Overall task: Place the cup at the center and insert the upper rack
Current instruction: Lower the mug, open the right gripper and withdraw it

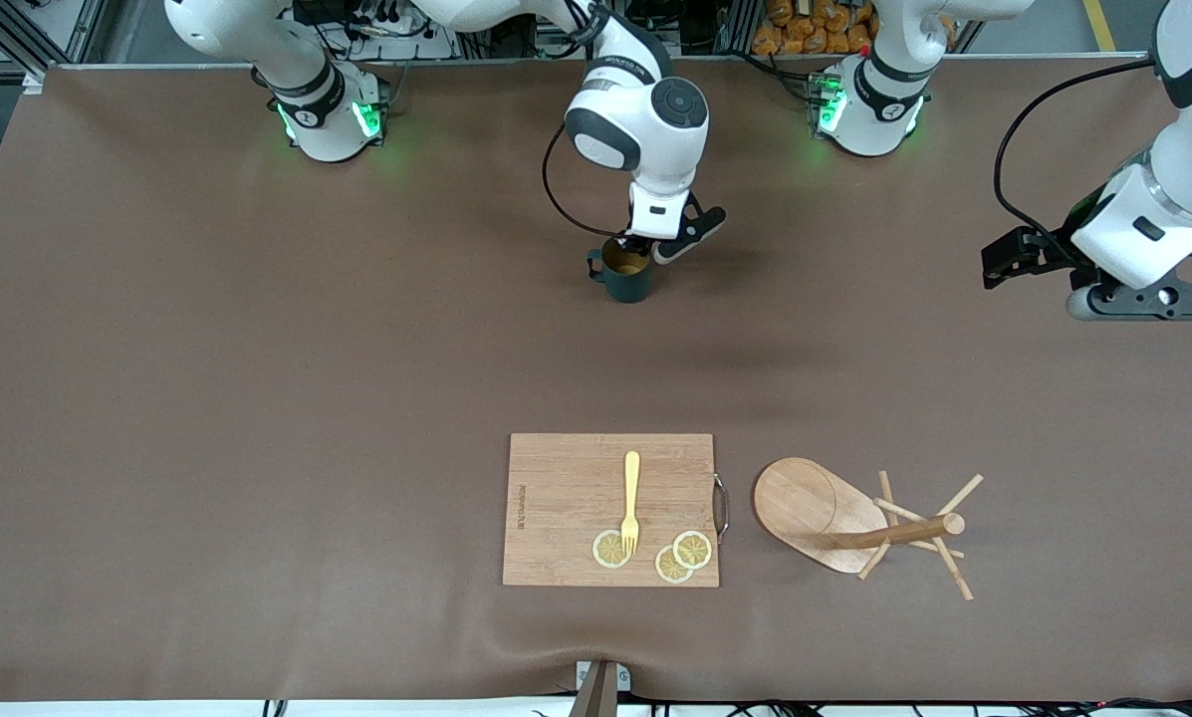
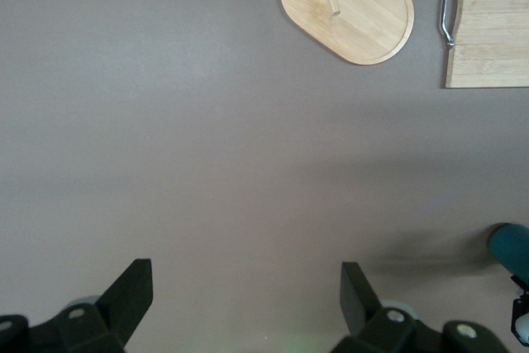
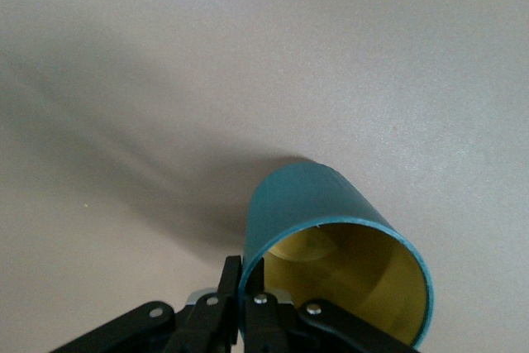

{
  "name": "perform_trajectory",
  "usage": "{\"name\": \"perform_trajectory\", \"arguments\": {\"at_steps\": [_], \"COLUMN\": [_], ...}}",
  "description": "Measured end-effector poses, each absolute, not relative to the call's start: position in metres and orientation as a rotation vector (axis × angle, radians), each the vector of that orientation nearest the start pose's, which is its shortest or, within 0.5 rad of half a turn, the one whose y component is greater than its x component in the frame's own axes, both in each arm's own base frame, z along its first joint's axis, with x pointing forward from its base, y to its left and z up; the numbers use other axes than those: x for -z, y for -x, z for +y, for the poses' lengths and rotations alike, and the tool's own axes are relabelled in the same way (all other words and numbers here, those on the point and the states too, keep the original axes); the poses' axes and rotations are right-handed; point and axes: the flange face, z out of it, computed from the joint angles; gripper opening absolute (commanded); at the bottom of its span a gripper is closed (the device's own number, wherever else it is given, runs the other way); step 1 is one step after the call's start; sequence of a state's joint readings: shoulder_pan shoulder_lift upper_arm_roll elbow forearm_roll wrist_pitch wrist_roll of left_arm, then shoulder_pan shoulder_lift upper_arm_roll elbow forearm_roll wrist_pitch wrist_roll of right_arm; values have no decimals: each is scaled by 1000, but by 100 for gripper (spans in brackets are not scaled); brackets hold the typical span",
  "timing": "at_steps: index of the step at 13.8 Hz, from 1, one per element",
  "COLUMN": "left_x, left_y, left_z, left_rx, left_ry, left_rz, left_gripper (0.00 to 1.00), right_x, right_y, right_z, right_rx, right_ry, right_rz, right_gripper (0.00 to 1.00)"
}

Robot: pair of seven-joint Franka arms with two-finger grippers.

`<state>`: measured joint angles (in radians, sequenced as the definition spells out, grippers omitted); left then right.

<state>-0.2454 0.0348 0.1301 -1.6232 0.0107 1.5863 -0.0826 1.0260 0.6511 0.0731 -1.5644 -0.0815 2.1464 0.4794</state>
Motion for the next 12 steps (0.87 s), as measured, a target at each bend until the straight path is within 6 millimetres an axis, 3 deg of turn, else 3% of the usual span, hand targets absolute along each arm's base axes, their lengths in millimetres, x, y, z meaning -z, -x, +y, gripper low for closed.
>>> {"name": "perform_trajectory", "arguments": {"at_steps": [2, 7, 8, 10, 12], "left_x": [-582, -582, -582, -582, -582], "left_y": [-559, -559, -559, -559, -559], "left_z": [-66, -66, -66, -66, -66], "left_rx": [-108, -108, -108, -108, -108], "left_ry": [3117, 3117, 3117, 3117, 3117], "left_rz": [54, 55, 55, 55, 55], "left_gripper": [100, 100, 100, 100, 100], "right_x": [-257, -259, -264, -287, -339], "right_y": [-324, -325, -327, -338, -364], "right_z": [614, 616, 617, 618, 611], "right_rx": [-52, -45, -38, -48, -29], "right_ry": [3036, 3032, 3031, 3052, 3074], "right_rz": [-1030, -1028, -1024, -1006, -944], "right_gripper": [29, 68, 72, 96, 100]}}
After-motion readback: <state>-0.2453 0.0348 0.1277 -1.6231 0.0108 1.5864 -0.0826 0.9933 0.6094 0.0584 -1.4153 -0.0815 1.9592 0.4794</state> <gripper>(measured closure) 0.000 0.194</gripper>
